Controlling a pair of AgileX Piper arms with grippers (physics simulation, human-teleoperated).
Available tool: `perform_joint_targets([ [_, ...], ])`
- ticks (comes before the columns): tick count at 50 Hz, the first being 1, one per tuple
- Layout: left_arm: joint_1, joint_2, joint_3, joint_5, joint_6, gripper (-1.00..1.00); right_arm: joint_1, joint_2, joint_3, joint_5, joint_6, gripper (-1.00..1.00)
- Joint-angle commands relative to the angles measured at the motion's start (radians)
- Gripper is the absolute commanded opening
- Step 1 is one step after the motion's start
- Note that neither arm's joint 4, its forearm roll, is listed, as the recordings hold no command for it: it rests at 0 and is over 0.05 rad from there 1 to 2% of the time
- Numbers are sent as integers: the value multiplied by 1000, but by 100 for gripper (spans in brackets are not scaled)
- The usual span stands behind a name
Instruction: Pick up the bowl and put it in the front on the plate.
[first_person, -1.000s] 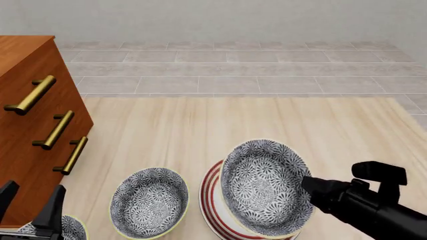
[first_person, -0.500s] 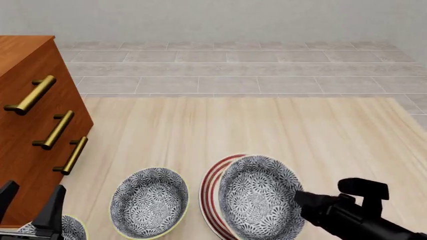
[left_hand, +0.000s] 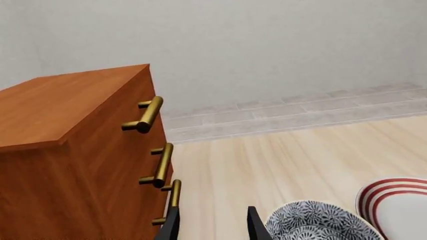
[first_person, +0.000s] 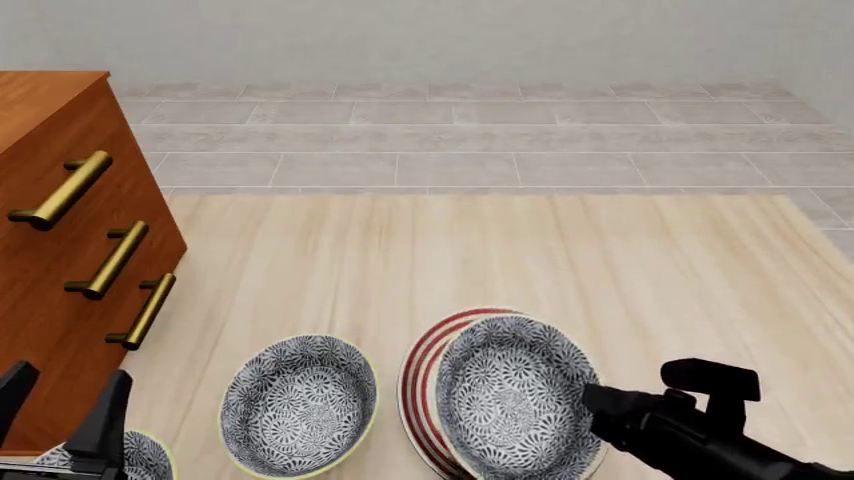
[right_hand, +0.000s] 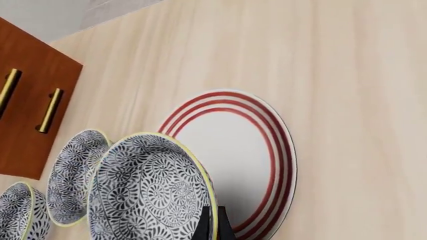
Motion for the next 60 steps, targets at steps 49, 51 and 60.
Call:
perform_joint_targets([
  [49, 0, 0, 0, 1, 3, 100, -28, 276, 15, -284, 0, -100],
  [51, 0, 0, 0, 1, 3, 100, -29, 282, 15, -288, -2, -100],
  [60, -2, 0, 0, 2, 4, 100, -26, 308, 18, -313, 0, -100],
])
